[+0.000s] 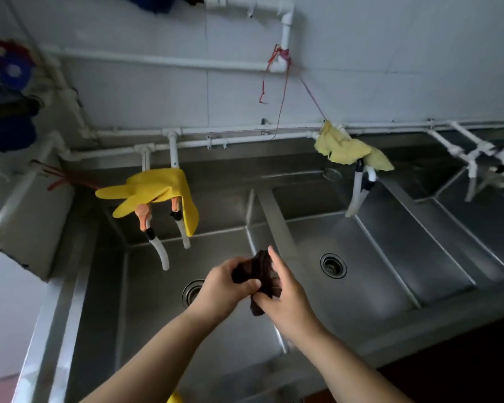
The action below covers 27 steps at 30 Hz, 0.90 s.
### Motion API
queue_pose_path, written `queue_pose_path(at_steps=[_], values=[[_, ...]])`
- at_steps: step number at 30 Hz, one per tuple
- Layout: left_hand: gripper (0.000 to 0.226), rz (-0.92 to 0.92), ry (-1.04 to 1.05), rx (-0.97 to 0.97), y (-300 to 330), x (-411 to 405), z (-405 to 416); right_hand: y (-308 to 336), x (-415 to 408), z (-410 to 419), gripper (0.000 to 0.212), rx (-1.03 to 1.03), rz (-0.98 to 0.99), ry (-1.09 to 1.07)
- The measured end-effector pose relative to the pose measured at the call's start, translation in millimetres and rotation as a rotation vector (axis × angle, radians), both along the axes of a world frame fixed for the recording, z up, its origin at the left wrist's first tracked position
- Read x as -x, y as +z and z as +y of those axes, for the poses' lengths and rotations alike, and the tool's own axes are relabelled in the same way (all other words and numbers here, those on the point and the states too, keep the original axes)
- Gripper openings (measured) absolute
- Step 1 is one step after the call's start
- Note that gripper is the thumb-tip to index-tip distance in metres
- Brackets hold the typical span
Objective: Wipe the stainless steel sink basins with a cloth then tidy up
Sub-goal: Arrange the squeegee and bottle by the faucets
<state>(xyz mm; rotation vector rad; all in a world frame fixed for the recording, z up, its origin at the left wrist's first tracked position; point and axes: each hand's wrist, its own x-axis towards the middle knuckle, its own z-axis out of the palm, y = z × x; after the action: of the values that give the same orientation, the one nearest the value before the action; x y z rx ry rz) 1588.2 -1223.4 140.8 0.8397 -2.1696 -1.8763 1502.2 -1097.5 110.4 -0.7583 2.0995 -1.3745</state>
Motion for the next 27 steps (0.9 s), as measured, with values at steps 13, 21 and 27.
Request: queue_pose_path(at_steps=[13,21,27], values=[[0.032,0.107,0.041,0.077,33.2,3.2,27.9,44.9,55.0,27.0,0.023,0.070,-0.206,0.172],[0.017,-0.141,0.111,0.264,45.3,5.1,53.9,76.3,89.2,53.8,0.025,0.070,0.125,0.243],[0.007,0.021,0.247,-0.044,42.5,24.7,76.0,78.8,114.2,82.3,0.024,-0.020,0.172,0.270]])
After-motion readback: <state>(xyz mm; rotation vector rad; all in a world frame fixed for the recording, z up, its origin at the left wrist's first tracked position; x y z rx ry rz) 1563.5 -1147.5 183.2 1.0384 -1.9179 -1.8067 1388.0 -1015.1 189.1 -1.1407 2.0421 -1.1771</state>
